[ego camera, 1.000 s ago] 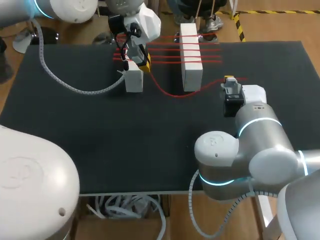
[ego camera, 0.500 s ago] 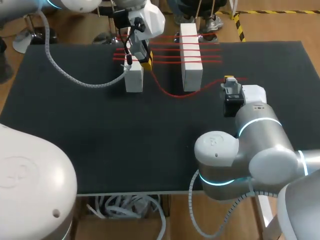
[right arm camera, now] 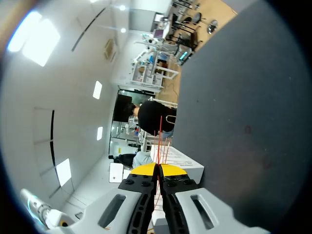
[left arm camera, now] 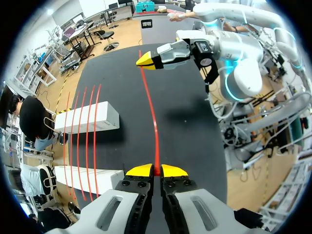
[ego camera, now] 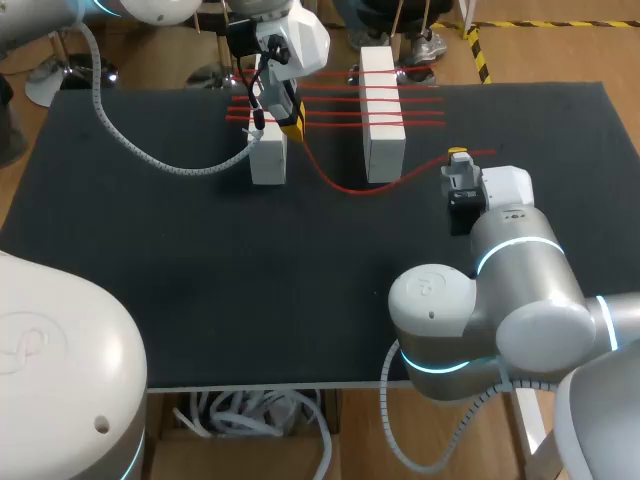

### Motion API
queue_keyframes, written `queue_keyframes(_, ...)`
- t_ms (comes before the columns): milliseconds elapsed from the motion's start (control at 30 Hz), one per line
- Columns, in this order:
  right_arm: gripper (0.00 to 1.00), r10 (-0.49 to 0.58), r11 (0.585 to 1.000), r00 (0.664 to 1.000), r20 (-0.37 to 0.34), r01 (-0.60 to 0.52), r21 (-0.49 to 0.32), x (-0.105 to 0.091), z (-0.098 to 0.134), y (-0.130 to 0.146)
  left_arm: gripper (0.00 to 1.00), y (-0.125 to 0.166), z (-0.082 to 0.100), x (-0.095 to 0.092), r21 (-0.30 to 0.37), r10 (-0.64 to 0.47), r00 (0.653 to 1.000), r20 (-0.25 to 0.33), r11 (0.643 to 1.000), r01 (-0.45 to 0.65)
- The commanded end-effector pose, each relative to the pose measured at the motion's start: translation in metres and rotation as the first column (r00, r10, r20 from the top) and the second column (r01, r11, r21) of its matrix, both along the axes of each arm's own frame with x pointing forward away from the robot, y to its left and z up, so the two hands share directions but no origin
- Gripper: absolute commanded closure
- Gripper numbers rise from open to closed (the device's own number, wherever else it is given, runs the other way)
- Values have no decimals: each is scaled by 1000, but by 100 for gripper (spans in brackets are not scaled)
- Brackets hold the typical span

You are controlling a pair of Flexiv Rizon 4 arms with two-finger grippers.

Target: Grab the tape and strap the tape.

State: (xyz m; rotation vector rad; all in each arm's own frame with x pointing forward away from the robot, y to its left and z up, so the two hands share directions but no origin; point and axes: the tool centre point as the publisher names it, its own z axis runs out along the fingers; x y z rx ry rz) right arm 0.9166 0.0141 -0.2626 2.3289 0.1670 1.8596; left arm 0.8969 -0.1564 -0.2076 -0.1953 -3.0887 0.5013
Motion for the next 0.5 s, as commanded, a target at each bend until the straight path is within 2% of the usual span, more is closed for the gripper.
queue_keyframes(33,100,5,919,994,109,38,-393,-1,11,12,100,-1,1,0,5,1,1000,-1,1000,-1)
queue_keyframes(100,100,15,878,993,114,42,-476,-3,13,12,100,-1,1,0,5,1,1000,-1,1000,-1)
queue_keyframes(167,100,42,809,992,117,35,-586,-5,17,11,100,-1,1,0,5,1,1000,-1,1000,-1)
queue_keyframes(200,100,42,787,995,89,22,-617,-7,20,11,100,-1,1,0,5,1,1000,-1,1000,-1)
queue_keyframes(233,100,65,740,995,76,3,-673,-8,22,10,100,-1,1,0,5,1,1000,-1,1000,-1)
queue_keyframes(267,100,89,726,994,60,-23,-687,-9,24,11,100,-1,1,0,5,1,1000,-1,1000,-1)
queue_keyframes(300,100,114,684,992,55,-38,-728,-11,27,11,100,-1,1,0,5,1,1000,-1,1000,-1)
queue_keyframes(333,100,143,650,986,81,-32,-759,-12,29,11,100,-1,1,0,5,1,1000,-1,1000,-1)
queue_keyframes(433,100,158,604,985,68,-42,-796,-13,35,12,100,-1,1,0,5,1,1000,-1,1000,-1)
queue_keyframes(467,100,133,606,990,37,-51,-794,-14,38,11,100,-1,1,0,5,1,1000,-1,1000,-1)
queue_keyframes(500,100,123,628,992,0,-77,-774,-15,39,9,100,-1,1,0,5,1,1000,-1,1000,-1)
